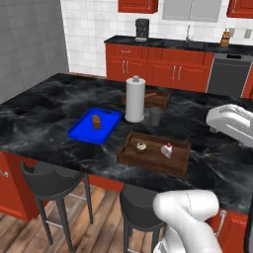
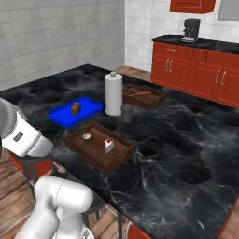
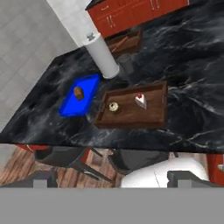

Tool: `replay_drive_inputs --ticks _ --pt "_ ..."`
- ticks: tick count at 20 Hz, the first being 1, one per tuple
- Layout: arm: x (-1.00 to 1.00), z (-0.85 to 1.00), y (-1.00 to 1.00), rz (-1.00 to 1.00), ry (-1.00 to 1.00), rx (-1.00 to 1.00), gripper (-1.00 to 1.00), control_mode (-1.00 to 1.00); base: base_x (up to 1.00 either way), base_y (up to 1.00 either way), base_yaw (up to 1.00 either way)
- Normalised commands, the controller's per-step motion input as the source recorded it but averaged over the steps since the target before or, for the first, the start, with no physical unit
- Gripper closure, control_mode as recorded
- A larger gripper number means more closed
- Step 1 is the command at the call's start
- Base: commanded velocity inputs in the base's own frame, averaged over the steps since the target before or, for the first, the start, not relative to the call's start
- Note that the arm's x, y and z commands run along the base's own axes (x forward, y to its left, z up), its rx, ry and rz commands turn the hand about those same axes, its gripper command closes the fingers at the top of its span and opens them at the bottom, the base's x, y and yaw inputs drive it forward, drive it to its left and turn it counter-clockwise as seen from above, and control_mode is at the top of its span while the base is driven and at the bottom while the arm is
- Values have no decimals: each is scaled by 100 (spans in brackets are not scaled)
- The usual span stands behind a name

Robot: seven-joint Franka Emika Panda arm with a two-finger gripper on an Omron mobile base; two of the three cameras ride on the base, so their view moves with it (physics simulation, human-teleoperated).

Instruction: Take the cupcake and cake from the fridge and place them on the empty tray on the dining counter.

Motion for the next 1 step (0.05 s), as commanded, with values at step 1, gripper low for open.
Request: replay_drive_inputs --ticks 1 --pt "-60 5 0 0 0 0 -100 -100 0 0 0"
